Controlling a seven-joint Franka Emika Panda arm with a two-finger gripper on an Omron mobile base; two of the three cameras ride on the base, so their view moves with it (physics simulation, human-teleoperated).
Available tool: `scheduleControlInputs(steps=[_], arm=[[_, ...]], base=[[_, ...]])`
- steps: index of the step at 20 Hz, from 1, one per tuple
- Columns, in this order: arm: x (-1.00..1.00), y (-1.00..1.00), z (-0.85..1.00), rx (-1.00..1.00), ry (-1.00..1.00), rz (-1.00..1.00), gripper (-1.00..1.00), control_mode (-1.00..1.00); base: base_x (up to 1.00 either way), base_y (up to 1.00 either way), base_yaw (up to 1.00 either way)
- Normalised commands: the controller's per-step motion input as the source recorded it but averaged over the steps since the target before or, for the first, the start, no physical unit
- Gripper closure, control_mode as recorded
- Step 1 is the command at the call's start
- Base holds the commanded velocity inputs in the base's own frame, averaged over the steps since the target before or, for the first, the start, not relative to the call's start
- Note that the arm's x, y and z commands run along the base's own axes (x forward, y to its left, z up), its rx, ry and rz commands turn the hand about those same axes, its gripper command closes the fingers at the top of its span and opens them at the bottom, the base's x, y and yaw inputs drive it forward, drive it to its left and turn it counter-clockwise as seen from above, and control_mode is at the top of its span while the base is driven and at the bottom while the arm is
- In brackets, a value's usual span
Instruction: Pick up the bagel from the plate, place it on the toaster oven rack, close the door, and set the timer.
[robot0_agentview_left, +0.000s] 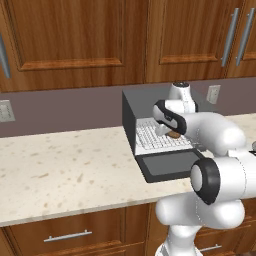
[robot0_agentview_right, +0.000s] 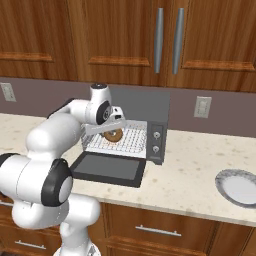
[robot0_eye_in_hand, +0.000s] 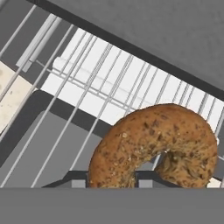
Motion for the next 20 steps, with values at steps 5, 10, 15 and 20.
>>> scheduleControlInputs(steps=[5,10,15,20], arm=[[0.00,0.06,-0.04,0.00,0.00,0.01,-1.00,-1.00],[-0.13,0.01,0.27,0.00,0.03,0.00,-1.00,-1.00],[-0.52,0.00,0.52,0.01,0.03,0.00,-1.00,-1.00],[-0.98,-0.04,0.09,0.02,0.04,-0.05,-1.00,-1.00]], base=[[0.00,0.00,0.00],[0.00,0.00,0.00],[0.00,0.00,0.00],[0.00,0.00,0.00]])
